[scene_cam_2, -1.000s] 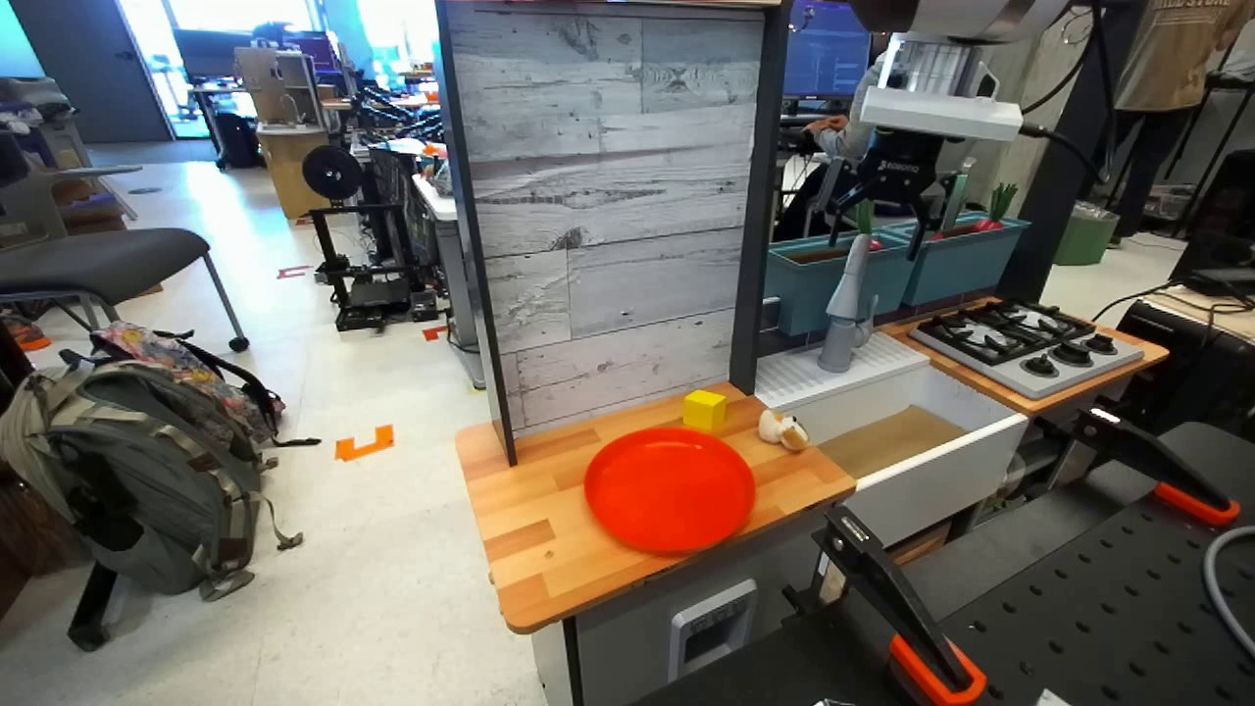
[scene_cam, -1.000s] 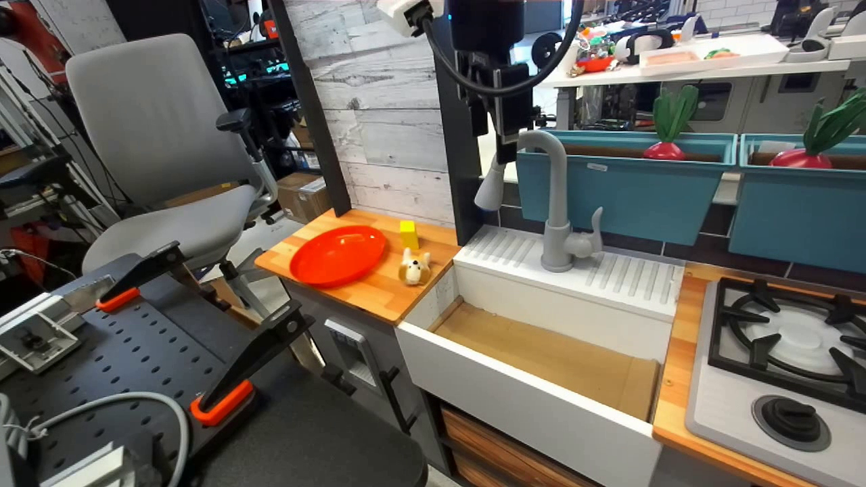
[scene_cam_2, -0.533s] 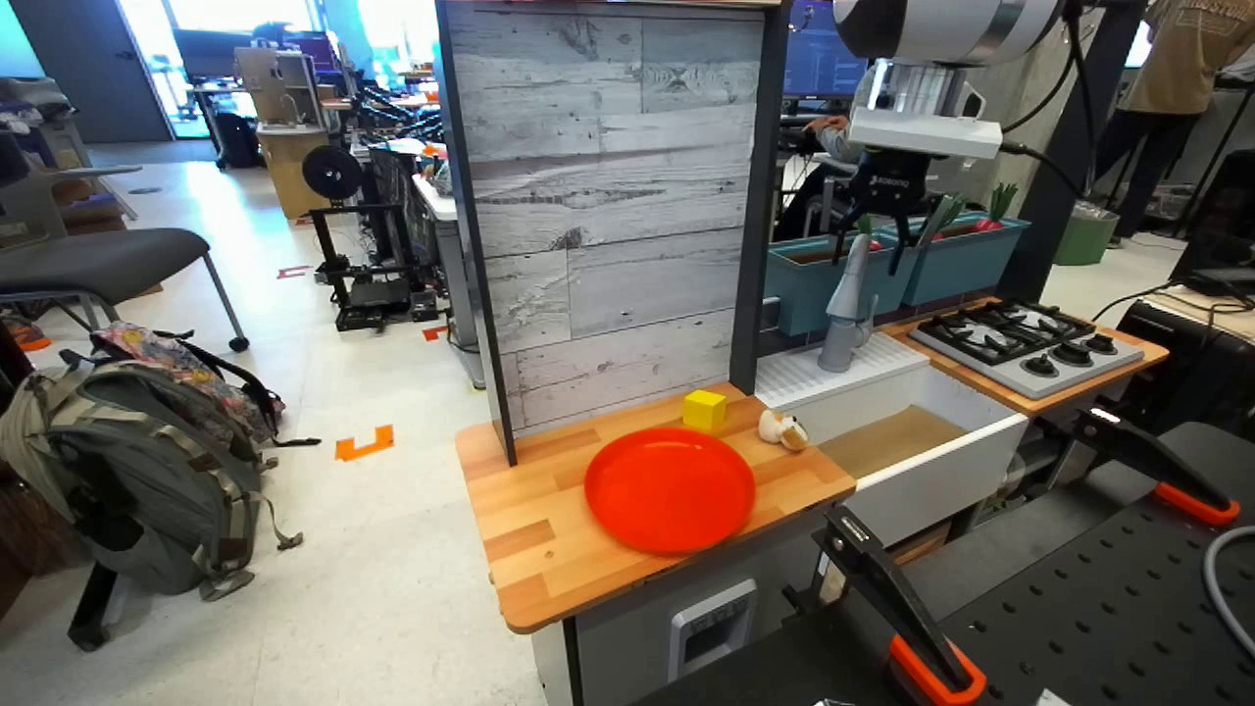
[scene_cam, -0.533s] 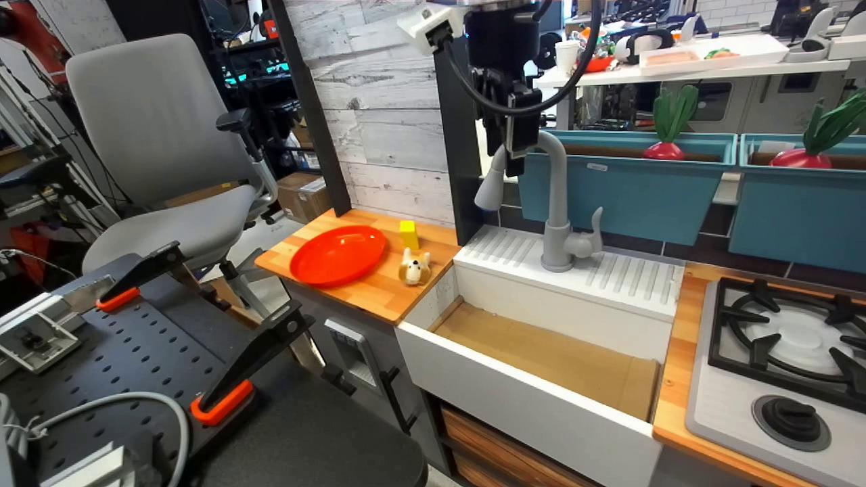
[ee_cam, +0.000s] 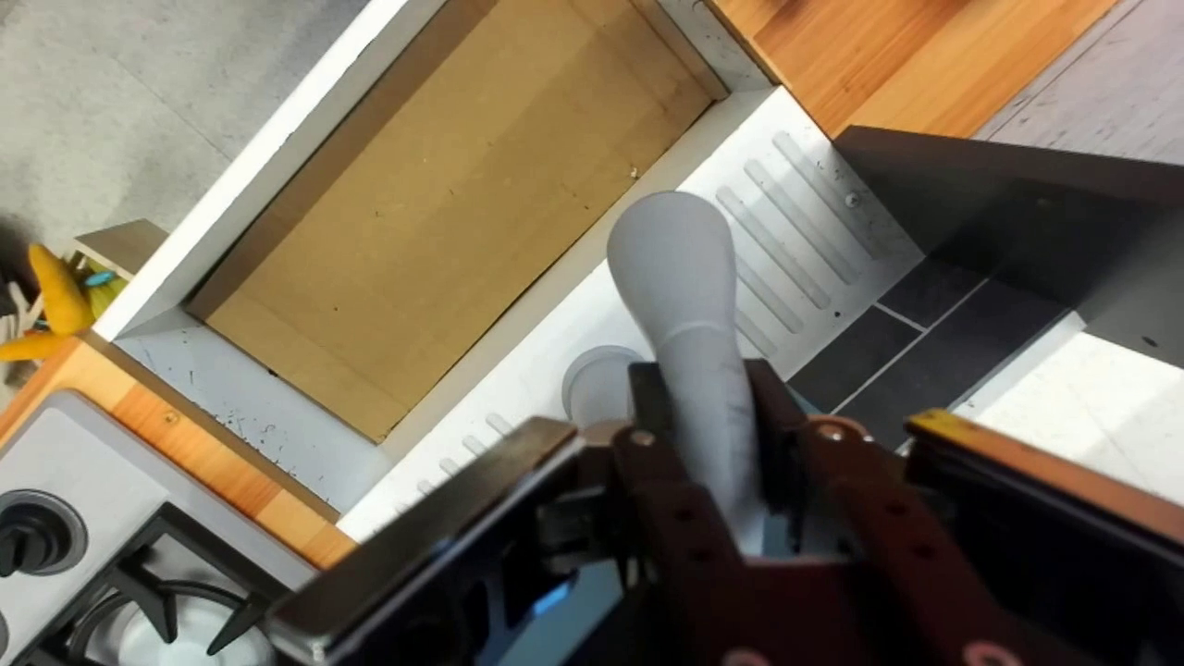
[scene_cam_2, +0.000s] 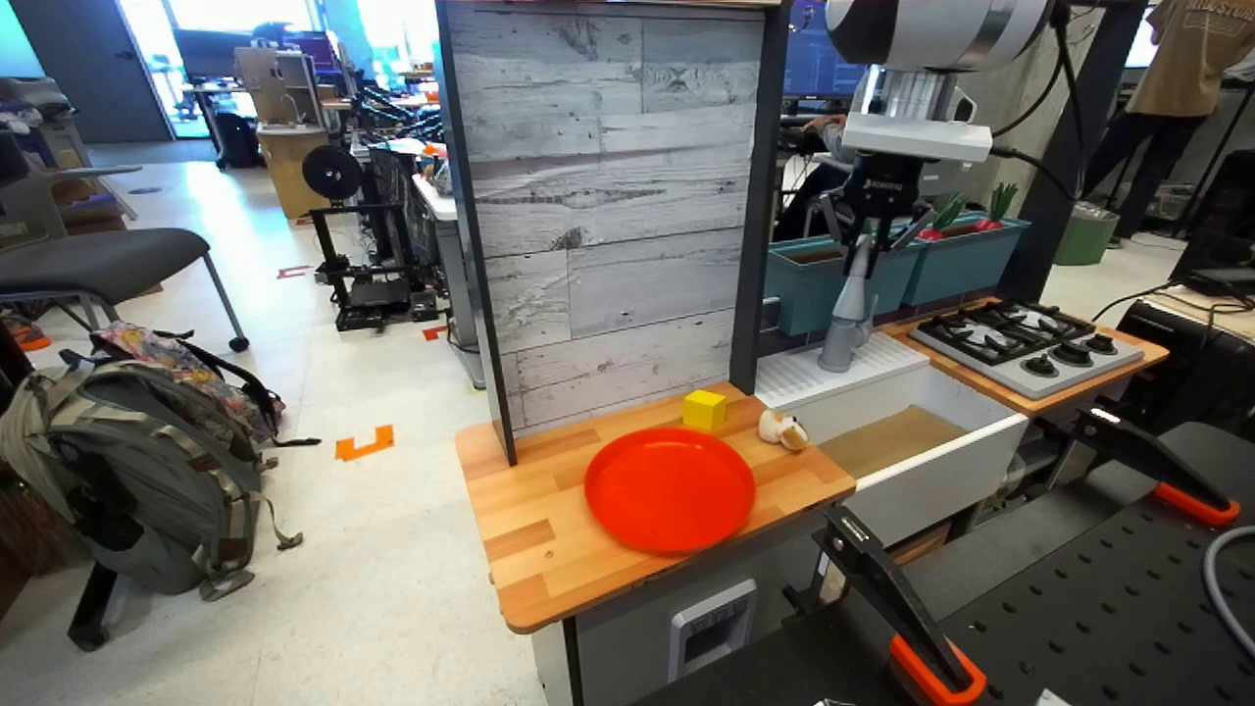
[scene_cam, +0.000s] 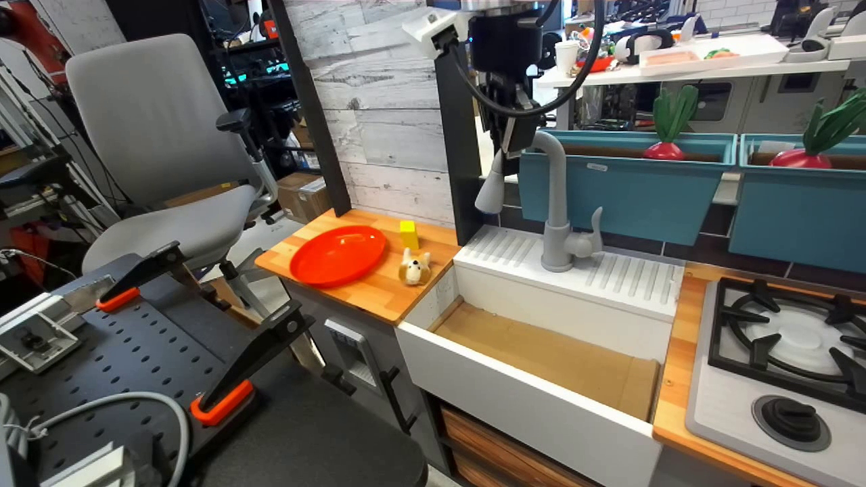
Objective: Center the faucet
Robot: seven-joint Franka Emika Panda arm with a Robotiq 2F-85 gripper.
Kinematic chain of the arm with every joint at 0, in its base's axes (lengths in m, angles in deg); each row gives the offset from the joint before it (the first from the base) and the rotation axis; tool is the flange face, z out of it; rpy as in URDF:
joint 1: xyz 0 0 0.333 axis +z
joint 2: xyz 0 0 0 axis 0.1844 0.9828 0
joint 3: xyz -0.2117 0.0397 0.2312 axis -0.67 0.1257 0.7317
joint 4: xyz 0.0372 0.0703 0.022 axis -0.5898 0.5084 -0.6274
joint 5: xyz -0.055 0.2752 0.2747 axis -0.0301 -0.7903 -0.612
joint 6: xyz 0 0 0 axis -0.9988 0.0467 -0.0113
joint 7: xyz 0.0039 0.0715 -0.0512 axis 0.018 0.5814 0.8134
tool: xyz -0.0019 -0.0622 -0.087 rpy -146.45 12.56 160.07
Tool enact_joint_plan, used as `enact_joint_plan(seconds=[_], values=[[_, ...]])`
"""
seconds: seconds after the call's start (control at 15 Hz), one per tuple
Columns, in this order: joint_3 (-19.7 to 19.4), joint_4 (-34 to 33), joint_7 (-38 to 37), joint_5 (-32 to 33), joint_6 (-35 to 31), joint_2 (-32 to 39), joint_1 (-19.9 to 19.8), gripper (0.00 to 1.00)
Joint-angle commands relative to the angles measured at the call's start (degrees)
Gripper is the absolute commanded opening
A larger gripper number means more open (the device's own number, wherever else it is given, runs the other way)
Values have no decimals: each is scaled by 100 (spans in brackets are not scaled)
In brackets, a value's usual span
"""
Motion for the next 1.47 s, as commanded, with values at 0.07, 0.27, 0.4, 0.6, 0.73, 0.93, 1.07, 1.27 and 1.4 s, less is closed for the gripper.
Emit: enact_joint_plan(seconds=[0.07,0.27,0.4,0.6,0.73,0.93,1.07,1.27,1.4], values=[[-53,44,376,345,310,-28,-47,6],[-12,-60,1028,610,659,-26,-180,6],[-61,-153,1409,836,842,2,-221,6],[-130,-322,1919,1165,1096,66,-260,6],[-169,-415,2180,1375,1213,108,-265,6],[-203,-537,2497,1659,1333,175,-243,6],[-234,-574,2598,1831,1372,205,-196,6],[-261,-568,2641,2021,1312,227,-144,49],[-290,-519,2629,2218,1251,210,-116,56]])
